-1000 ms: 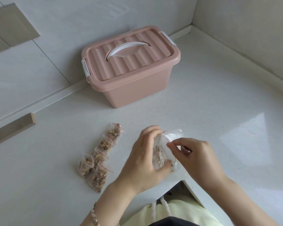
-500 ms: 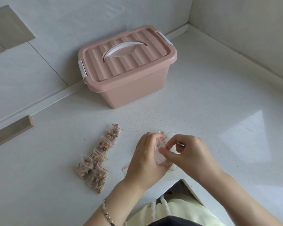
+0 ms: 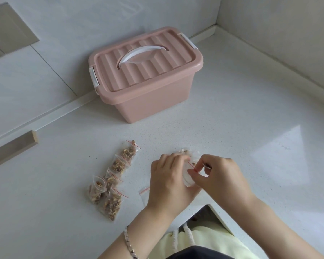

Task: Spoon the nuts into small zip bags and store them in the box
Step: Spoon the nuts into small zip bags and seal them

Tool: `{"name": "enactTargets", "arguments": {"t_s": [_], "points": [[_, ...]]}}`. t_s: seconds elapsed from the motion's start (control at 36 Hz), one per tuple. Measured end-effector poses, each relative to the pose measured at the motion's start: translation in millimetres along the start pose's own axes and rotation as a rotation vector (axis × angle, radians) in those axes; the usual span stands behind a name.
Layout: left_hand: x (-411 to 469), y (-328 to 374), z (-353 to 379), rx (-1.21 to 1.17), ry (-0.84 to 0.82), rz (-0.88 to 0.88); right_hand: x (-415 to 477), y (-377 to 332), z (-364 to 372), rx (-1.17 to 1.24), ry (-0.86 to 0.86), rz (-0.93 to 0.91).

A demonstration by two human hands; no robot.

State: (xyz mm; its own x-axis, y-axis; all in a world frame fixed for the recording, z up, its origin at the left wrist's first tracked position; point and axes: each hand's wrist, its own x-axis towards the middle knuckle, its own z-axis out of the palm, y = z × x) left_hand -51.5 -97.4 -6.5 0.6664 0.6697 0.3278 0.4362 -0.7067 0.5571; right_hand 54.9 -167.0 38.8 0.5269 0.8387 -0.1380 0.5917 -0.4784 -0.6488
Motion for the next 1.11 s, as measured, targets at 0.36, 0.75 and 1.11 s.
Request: {"name": "enactTargets", "arguments": {"t_s": [0.36, 0.75, 1.11], "points": [[-30.6, -46.1, 5.5, -0.172, -0.365, -0.552, -6.3, 48.9, -37.8, 0.170, 0.232, -0.037], [-24.0, -42.1, 37.5, -0.242, -0.681, -0.743, -41.1, 104.3, 12.7, 0.305, 0.239, 0.302], [-22.8, -37.1, 54.5, -0.404, -0.633, -0.932, -36.5, 124.2, 37.4, 0.599, 0.117, 0.516]]}}
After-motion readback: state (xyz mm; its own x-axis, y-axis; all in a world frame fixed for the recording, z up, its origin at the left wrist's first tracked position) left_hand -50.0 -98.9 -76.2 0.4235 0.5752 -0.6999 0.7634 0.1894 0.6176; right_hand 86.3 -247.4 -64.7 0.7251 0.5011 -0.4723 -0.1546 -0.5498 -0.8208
